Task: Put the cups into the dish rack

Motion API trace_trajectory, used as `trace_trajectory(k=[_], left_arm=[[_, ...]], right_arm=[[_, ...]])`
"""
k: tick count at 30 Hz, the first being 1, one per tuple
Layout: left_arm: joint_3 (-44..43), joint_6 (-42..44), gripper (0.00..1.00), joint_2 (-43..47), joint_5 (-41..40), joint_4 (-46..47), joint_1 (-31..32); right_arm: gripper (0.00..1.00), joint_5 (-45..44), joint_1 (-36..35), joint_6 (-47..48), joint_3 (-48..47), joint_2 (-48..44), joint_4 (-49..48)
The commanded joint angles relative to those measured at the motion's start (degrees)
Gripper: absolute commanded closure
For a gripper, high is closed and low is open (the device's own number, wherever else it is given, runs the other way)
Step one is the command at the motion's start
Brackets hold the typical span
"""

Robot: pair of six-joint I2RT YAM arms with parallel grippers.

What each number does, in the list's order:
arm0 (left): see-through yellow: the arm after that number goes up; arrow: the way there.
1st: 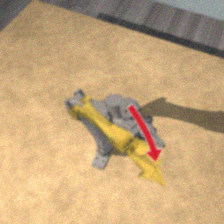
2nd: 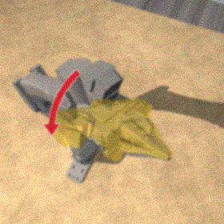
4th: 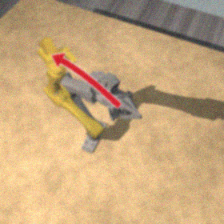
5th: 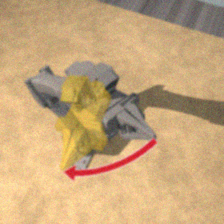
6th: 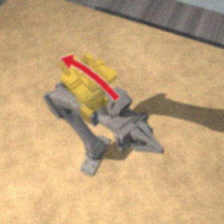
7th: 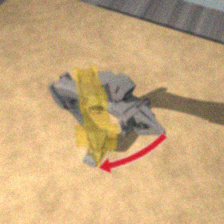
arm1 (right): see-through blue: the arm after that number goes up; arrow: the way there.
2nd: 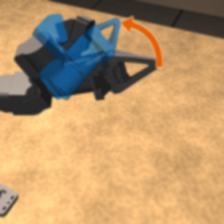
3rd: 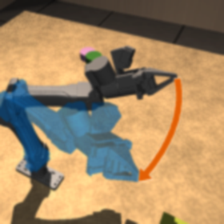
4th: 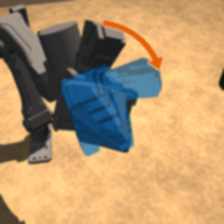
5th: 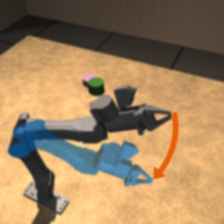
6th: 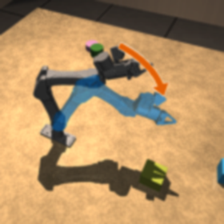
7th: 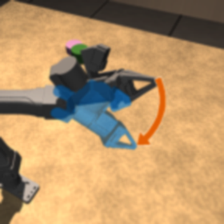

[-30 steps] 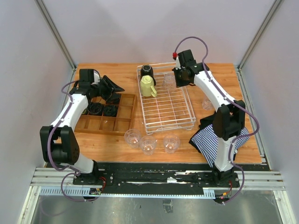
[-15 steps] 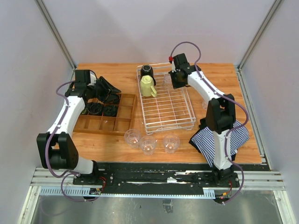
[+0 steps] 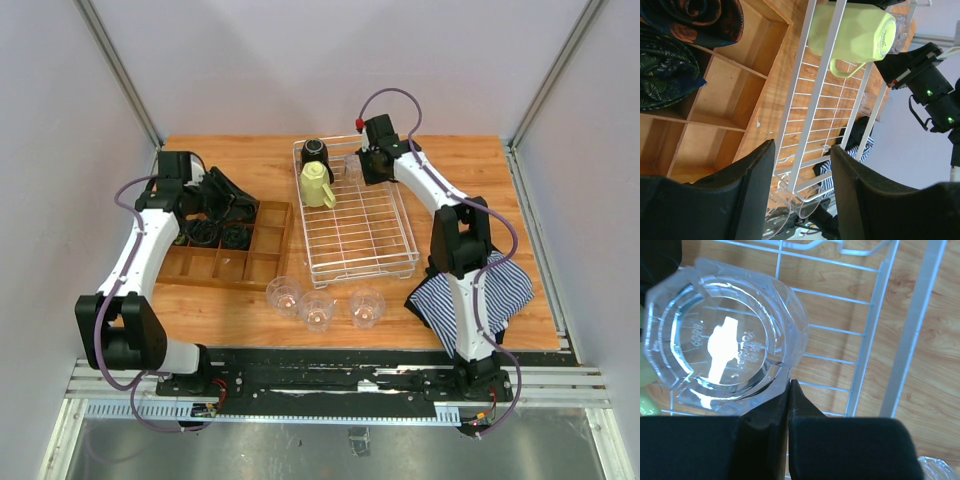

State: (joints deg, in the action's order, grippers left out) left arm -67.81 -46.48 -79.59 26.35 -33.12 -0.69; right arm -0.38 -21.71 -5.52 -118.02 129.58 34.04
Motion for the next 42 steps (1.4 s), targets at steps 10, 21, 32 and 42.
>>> trace_trajectory(k=[10, 21, 32, 42], left_arm=[[-0.08, 1.52, 0.47, 2.08, -1.54, -1.77, -0.63], [0.04, 1.70, 0.47, 1.98, -1.97, -2.31, -0.72], [1.03, 1.70, 0.47, 2.52, -1.57, -1.47, -0.72], [5.81, 4.17, 0.46, 11.05, -0.55, 5.29, -0.72]], right_arm=[[0.99, 1.33, -0.27, -1.03, -4.40, 4.05, -6.31], [0.99, 3.05, -0.30, -3.38, -6.00, 6.19, -8.92], [0.99, 1.99, -0.05, -3.09, -3.04, 3.33, -11.17], [0.64, 0.16, 3.13, -1.24, 12.01, -15.40, -10.69]])
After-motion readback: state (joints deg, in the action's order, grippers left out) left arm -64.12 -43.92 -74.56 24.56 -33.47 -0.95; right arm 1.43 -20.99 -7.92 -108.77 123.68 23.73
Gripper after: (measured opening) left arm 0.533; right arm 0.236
